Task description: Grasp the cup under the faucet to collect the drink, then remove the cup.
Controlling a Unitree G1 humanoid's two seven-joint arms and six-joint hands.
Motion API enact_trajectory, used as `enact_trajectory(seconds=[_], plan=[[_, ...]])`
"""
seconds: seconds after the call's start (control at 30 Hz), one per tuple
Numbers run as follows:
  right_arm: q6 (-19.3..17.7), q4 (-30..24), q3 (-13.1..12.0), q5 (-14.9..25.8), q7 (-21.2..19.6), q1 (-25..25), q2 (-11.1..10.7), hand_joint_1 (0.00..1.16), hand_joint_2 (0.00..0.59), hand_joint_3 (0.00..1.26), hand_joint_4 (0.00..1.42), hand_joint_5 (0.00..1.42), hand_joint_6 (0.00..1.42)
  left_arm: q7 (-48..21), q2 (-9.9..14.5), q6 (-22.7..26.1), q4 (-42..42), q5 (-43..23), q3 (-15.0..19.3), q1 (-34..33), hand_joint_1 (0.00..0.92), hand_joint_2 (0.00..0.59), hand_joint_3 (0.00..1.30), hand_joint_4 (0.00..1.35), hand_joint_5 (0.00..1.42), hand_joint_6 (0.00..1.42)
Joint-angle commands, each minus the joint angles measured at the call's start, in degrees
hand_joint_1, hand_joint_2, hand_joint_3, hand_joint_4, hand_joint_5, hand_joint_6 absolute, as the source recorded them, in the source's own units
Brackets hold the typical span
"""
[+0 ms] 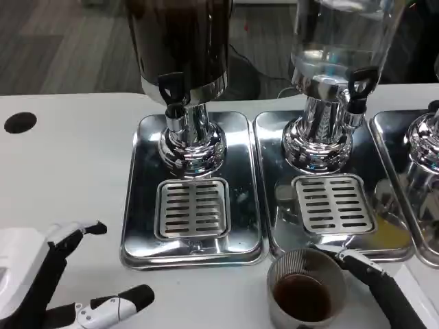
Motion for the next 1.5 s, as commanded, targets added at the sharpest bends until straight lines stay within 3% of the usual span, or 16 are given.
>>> enact_trajectory(seconds=[0.03,0.57,0.8,0.87,0.93,1.0,1.1,1.23,1.33,1.5], plan=[[-0.8,-0.5,0.1,-0.5,-0.6,-0.4,-0.7,0.64,0.117,0.31,0.33,0.3,0.07,-0.9,0.4,0.4,-0.6,0.7,-0.7,-0.1,0.0,0.07,0.29,0.23,0.3,0.58],[0.9,-4.3,0.2,1.2,0.4,0.9,-1.1,0.61,0.118,0.13,0.14,0.21,0.01,-0.6,0.6,0.5,-0.6,-0.4,0.1,0.1,0.0,0.075,0.29,0.23,0.3,0.58],[4.5,-12.7,0.4,13.4,6.8,3.4,-1.5,0.51,0.136,0.13,0.13,0.2,0.02,-0.6,0.6,0.4,-0.9,-1.1,0.7,-0.1,0.0,0.075,0.29,0.23,0.3,0.58],[6.8,-16.5,0.4,19.3,9.4,4.8,-1.8,0.49,0.157,0.15,0.14,0.2,0.03,-0.5,0.6,0.4,-1.0,-1.4,1.0,-0.1,0.0,0.075,0.29,0.23,0.3,0.58],[8.8,-20.1,-0.2,24.0,11.5,5.7,-2.3,0.47,0.21,0.19,0.14,0.19,0.03,-0.3,0.6,0.3,-1.0,-1.7,1.3,-0.2,0.0,0.076,0.29,0.23,0.3,0.58],[10.0,-22.9,-1.8,25.1,12.4,5.9,-2.9,0.49,0.298,0.22,0.14,0.15,0.01,0.1,0.6,0.1,-1.0,-2.1,1.5,-0.4,0.0,0.074,0.29,0.23,0.3,0.58],[12.6,-26.2,-6.5,18.0,11.2,4.5,-5.1,0.52,0.41,0.24,0.11,0.1,0.0,0.8,0.5,-0.4,-1.0,-2.6,1.5,-0.7,0.0,0.073,0.29,0.23,0.3,0.58],[16.1,-26.0,-9.8,6.4,8.2,2.4,-6.4,0.54,0.471,0.21,0.06,0.06,0.0,2.2,0.5,-1.7,-0.8,-2.1,1.6,-1.1,0.0,0.076,0.29,0.22,0.28,0.56],[16.9,-23.6,-10.5,-2.8,4.1,0.6,-7.5,0.53,0.491,0.19,0.05,0.05,0.0,3.3,0.9,-3.2,0.1,-1.1,1.0,-1.1,0.0,0.077,0.28,0.19,0.26,0.54],[16.0,-18.8,-8.2,-14.1,-1.7,-1.6,-10.7,0.47,0.48,0.16,0.05,0.05,0.0,5.7,0.7,-5.9,1.1,0.0,0.8,-0.4,0.0,0.077,0.25,0.16,0.23,0.53]])
